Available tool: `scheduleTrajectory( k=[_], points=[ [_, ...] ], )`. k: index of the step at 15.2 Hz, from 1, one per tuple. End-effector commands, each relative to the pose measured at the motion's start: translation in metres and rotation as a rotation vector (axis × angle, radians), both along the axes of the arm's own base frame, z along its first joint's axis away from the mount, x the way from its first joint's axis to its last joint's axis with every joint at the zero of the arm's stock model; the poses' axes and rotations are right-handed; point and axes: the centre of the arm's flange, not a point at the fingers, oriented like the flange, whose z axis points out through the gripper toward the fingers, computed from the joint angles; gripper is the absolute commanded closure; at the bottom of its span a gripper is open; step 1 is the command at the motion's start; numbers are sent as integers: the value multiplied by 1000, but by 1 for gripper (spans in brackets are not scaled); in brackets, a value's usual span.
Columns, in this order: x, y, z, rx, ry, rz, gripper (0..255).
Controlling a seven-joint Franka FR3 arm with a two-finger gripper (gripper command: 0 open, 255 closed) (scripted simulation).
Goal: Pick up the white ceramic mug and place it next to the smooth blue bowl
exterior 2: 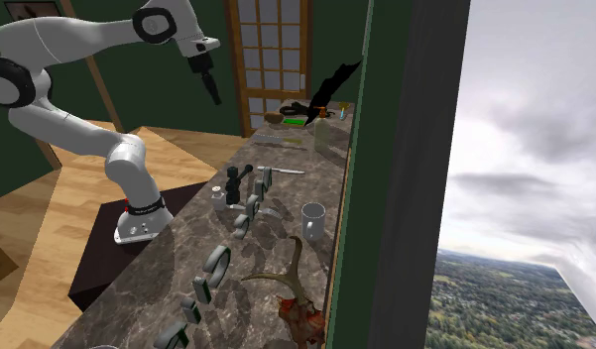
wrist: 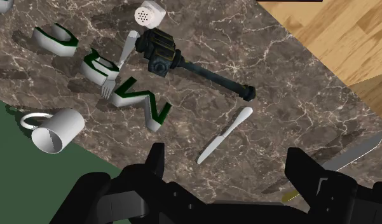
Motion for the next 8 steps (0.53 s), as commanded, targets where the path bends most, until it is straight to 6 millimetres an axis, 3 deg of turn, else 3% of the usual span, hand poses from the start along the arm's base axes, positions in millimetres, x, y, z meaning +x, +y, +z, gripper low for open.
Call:
scheduleTrajectory(
  k=[1, 8],
  points=[
    [0, 0, 0, 0, 0, 0, 0],
    [69, -63, -35, 23, 69, -66, 0]
  ],
)
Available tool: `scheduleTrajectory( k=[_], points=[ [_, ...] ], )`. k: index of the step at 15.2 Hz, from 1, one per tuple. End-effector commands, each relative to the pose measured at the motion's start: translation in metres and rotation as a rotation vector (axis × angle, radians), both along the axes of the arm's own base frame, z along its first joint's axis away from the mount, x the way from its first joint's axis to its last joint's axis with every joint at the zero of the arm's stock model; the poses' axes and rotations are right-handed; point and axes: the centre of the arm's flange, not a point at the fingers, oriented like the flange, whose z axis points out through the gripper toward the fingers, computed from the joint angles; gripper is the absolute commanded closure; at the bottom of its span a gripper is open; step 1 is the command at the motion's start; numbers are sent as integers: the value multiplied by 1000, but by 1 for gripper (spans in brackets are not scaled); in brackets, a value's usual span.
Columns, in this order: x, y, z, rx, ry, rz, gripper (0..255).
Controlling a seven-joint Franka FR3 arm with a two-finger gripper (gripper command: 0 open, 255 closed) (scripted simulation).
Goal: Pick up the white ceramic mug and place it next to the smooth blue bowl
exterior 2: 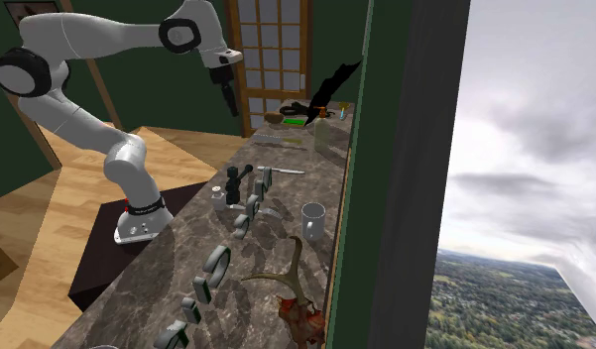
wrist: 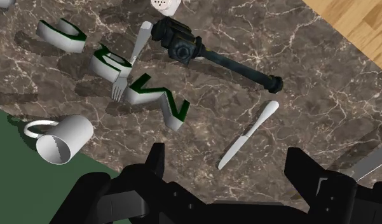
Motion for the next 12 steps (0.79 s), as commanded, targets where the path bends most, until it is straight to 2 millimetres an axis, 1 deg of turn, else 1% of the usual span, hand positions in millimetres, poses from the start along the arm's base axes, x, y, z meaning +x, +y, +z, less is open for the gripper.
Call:
scheduleTrajectory(
  k=[1, 7, 12],
  points=[
    [20, -21, -11, 6, 20, -20, 0],
    [73, -78, -47, 25, 79, -77, 0],
    [113, -127, -80, 42, 129, -124, 0]
  ],
)
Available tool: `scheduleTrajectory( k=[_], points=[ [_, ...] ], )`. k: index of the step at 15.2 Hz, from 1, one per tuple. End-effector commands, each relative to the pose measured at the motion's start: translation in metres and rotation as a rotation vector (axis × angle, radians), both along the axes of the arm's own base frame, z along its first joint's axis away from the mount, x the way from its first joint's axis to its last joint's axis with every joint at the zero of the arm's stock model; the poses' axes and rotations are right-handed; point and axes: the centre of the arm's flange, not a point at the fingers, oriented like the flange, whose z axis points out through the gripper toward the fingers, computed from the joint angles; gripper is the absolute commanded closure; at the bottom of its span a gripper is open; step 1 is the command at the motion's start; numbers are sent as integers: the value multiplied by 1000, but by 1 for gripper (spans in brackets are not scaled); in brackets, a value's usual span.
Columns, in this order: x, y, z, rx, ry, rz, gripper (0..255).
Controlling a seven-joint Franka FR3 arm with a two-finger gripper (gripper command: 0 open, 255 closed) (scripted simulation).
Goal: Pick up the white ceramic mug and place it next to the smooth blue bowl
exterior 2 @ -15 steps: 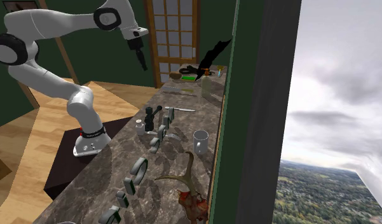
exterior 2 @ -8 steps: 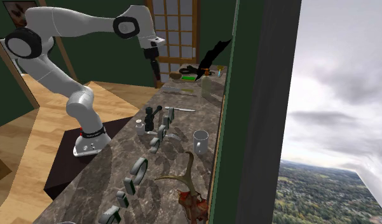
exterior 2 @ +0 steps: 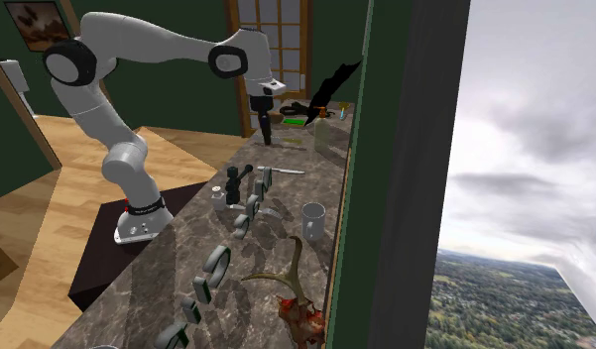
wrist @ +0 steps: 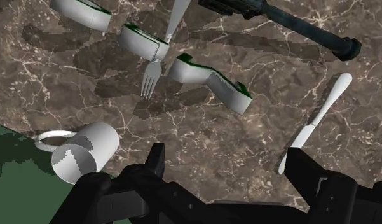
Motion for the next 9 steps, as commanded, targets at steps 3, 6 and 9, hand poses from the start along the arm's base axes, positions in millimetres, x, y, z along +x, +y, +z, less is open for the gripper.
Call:
scheduleTrajectory(
  k=[3, 6, 9],
  points=[
    [32, -43, -27, 12, 40, -38, 0],
    [52, -74, -50, 22, 70, -66, 0],
    [71, -105, -72, 32, 99, -95, 0]
  ],
)
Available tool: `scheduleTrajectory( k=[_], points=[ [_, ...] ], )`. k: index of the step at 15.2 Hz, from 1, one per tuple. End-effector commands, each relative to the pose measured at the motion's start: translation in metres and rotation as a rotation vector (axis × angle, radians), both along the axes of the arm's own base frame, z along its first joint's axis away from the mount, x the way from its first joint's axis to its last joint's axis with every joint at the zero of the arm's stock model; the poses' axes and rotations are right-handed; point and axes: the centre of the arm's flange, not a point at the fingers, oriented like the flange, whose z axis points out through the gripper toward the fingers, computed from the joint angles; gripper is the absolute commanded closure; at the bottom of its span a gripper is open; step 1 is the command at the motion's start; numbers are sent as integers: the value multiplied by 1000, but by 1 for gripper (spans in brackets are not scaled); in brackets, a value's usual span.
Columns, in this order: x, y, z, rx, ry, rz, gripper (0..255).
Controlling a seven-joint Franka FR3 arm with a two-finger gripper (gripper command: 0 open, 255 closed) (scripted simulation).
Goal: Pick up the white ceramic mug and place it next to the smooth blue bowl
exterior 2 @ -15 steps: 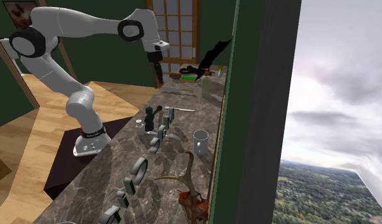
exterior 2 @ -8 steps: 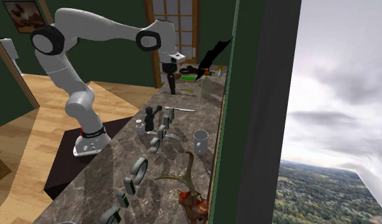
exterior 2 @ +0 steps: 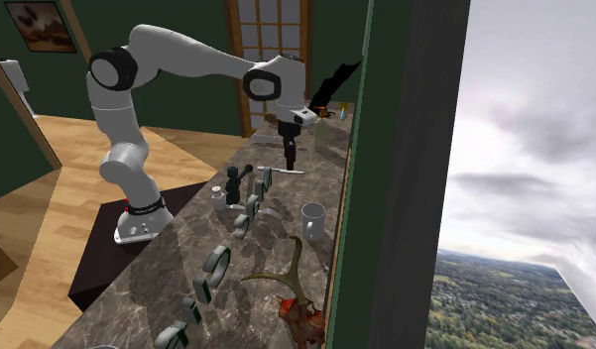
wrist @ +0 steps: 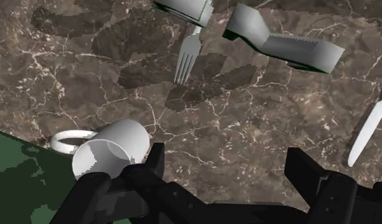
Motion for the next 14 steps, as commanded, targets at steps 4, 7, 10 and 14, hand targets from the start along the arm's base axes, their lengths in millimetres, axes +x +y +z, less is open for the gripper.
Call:
scheduleTrajectory(
  k=[4, 7, 10, 14],
  points=[
    [30, -53, -41, 16, 50, -47, 0],
    [45, -84, -66, 26, 80, -76, 0],
    [58, -116, -92, 36, 110, -104, 0],
    [60, -125, -116, 39, 119, -113, 0]
  ],
)
